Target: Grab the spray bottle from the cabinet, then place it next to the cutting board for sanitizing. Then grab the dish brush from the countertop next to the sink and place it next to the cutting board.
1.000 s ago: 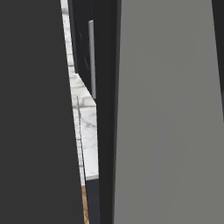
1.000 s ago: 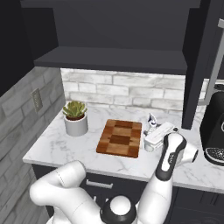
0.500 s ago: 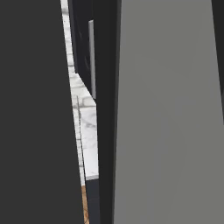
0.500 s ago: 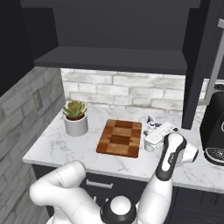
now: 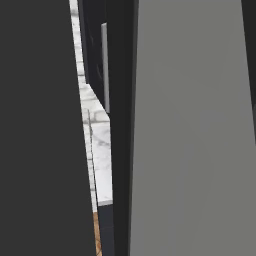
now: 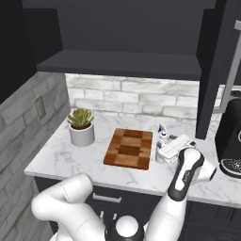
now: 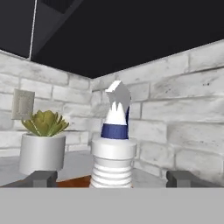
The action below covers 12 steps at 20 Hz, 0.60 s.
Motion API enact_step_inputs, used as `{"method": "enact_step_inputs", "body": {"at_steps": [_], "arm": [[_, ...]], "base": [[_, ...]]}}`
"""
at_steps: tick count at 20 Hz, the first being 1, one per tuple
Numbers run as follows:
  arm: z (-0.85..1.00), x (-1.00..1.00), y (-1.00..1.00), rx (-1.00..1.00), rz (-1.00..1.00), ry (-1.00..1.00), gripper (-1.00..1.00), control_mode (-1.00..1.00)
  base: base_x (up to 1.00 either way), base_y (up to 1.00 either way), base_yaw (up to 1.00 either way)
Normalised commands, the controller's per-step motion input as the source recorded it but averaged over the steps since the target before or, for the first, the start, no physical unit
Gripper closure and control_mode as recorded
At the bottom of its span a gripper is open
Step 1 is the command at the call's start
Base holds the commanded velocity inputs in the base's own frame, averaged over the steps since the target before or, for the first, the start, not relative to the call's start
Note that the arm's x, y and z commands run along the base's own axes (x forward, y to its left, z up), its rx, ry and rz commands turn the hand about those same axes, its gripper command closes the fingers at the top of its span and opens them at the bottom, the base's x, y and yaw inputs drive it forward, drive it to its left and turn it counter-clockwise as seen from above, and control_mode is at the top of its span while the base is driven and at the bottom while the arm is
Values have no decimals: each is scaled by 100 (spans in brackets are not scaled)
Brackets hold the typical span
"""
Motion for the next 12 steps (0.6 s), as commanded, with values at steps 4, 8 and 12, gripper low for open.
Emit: {"method": "enact_step_inputs", "body": {"at_steps": [4,8,12], "arm": [[6,-31,-3,7,-13,0,-100,-100],[24,-66,0,6,-30,0,-100,-100],[42,-86,11,7,-34,5,-100,-100]], "base": [[0,0,0],[0,0,0],[0,0,0]]}}
